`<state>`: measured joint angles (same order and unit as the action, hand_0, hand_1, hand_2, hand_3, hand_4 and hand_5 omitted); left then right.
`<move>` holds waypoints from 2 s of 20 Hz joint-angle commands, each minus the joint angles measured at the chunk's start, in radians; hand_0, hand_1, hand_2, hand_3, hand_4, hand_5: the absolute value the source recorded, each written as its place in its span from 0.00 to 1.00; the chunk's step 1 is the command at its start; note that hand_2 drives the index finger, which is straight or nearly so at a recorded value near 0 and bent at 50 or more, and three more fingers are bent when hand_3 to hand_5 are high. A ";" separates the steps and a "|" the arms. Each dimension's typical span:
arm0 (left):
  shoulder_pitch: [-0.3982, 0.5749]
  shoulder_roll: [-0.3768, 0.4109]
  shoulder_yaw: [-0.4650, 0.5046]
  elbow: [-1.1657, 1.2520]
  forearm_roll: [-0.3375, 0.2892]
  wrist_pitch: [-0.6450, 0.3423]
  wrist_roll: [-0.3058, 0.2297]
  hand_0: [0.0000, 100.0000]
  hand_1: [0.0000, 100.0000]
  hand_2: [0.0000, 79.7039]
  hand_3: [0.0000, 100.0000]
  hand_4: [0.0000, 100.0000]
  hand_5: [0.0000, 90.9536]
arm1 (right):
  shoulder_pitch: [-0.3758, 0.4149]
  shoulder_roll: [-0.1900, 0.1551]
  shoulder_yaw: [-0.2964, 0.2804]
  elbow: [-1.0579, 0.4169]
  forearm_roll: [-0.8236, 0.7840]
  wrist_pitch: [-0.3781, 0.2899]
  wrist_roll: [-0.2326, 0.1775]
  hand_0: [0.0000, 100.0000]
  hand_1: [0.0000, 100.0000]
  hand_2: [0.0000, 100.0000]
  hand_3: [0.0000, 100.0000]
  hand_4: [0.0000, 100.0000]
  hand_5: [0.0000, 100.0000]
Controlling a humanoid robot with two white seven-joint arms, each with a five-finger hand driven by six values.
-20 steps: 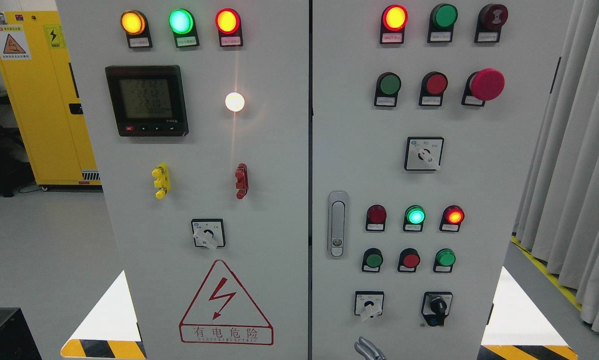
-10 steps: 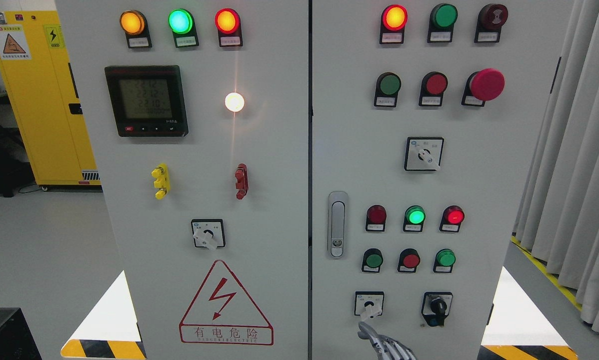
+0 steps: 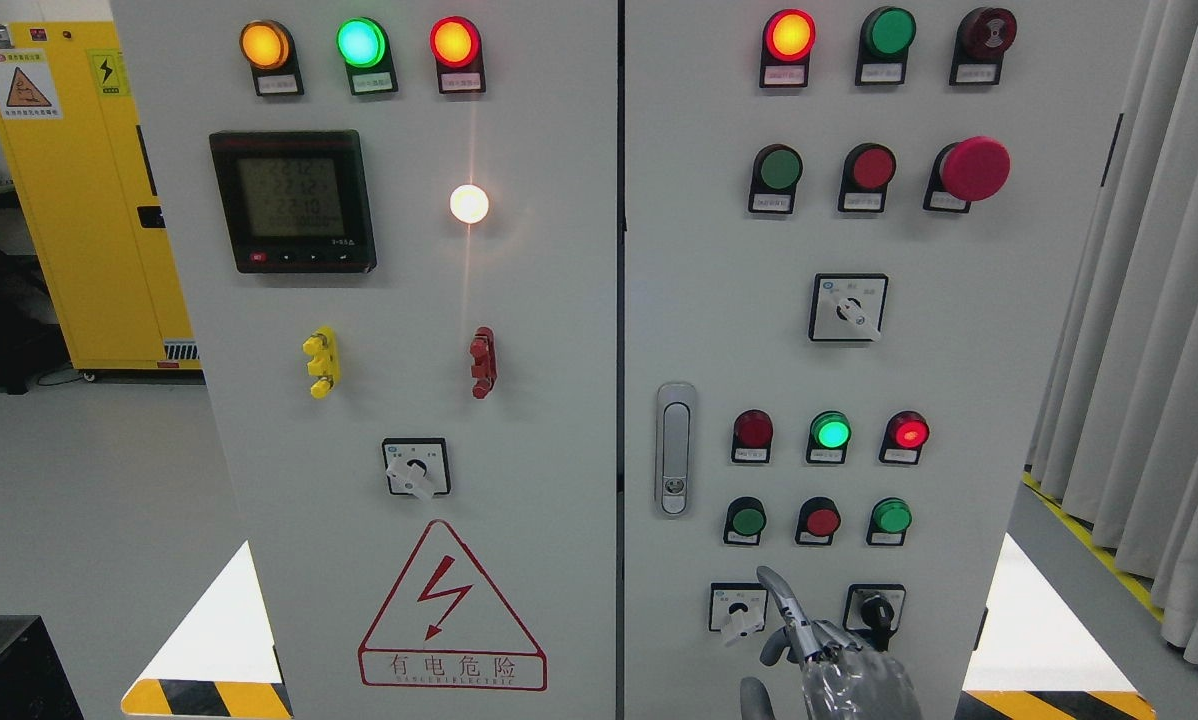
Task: Press green start button
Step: 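Raise the right hand toward the green push button in the lower row, then press the green push button with the right hand's extended finger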
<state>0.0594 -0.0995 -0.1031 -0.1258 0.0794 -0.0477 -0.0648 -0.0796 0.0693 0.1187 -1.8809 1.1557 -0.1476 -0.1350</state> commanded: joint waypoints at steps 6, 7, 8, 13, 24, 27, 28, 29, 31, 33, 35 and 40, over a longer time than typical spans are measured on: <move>0.000 0.000 0.000 0.000 0.000 0.000 0.005 0.12 0.56 0.00 0.00 0.00 0.00 | -0.074 0.006 0.016 0.062 0.024 0.013 0.006 0.64 0.95 0.00 0.99 1.00 1.00; -0.001 0.000 0.000 0.000 0.000 0.000 0.005 0.12 0.56 0.00 0.00 0.00 0.00 | -0.075 0.006 0.019 0.069 0.024 0.014 0.006 0.64 0.95 0.00 0.99 1.00 1.00; 0.000 0.001 -0.001 0.000 0.000 0.000 0.005 0.12 0.56 0.00 0.00 0.00 0.00 | -0.077 0.006 0.019 0.074 0.024 0.014 0.006 0.64 0.95 0.00 0.99 1.00 1.00; 0.000 0.000 0.000 0.000 -0.001 0.000 0.005 0.12 0.56 0.00 0.00 0.00 0.00 | -0.085 0.006 0.021 0.098 0.019 0.016 0.006 0.67 0.95 0.00 0.99 1.00 1.00; 0.000 0.001 -0.001 0.000 0.000 0.000 0.005 0.12 0.56 0.00 0.00 0.00 0.00 | -0.106 0.007 0.018 0.149 0.009 0.017 0.008 0.69 0.94 0.00 0.99 1.00 1.00; 0.000 0.001 0.000 0.000 0.000 0.000 0.005 0.12 0.56 0.00 0.00 0.00 0.00 | -0.114 0.007 0.015 0.166 0.007 0.017 0.008 0.70 0.94 0.00 0.99 1.00 1.00; 0.000 0.001 0.000 0.000 0.000 0.000 0.005 0.12 0.56 0.00 0.00 0.00 0.00 | -0.114 0.007 0.013 0.167 0.006 0.017 0.008 0.70 0.94 0.00 0.99 1.00 1.00; 0.000 0.000 0.000 0.000 0.000 0.000 0.006 0.12 0.56 0.00 0.00 0.00 0.00 | -0.114 0.007 0.012 0.167 0.002 0.017 0.008 0.70 0.94 0.00 0.99 1.00 1.00; 0.000 0.001 -0.001 0.000 0.000 0.000 0.005 0.12 0.56 0.00 0.00 0.00 0.00 | -0.115 0.007 0.012 0.169 -0.013 0.017 0.008 0.70 0.94 0.00 0.99 1.00 1.00; 0.000 0.000 0.000 0.000 -0.001 0.000 0.005 0.12 0.56 0.00 0.00 0.00 0.00 | -0.120 0.007 0.010 0.172 -0.021 0.019 0.008 0.70 0.94 0.00 0.99 1.00 1.00; 0.000 0.000 0.000 0.000 -0.001 0.000 0.005 0.12 0.56 0.00 0.00 0.00 0.00 | -0.123 0.007 0.010 0.178 -0.022 0.028 0.008 0.70 0.94 0.00 0.99 1.00 1.00; 0.000 0.000 -0.001 0.000 0.000 0.000 0.005 0.12 0.56 0.00 0.00 0.00 0.00 | -0.126 0.007 0.006 0.180 -0.024 0.028 0.008 0.70 0.93 0.00 0.99 1.00 1.00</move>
<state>0.0595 -0.0994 -0.1033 -0.1258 0.0792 -0.0477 -0.0568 -0.1997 0.0763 0.1303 -1.7257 1.1380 -0.1208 -0.1275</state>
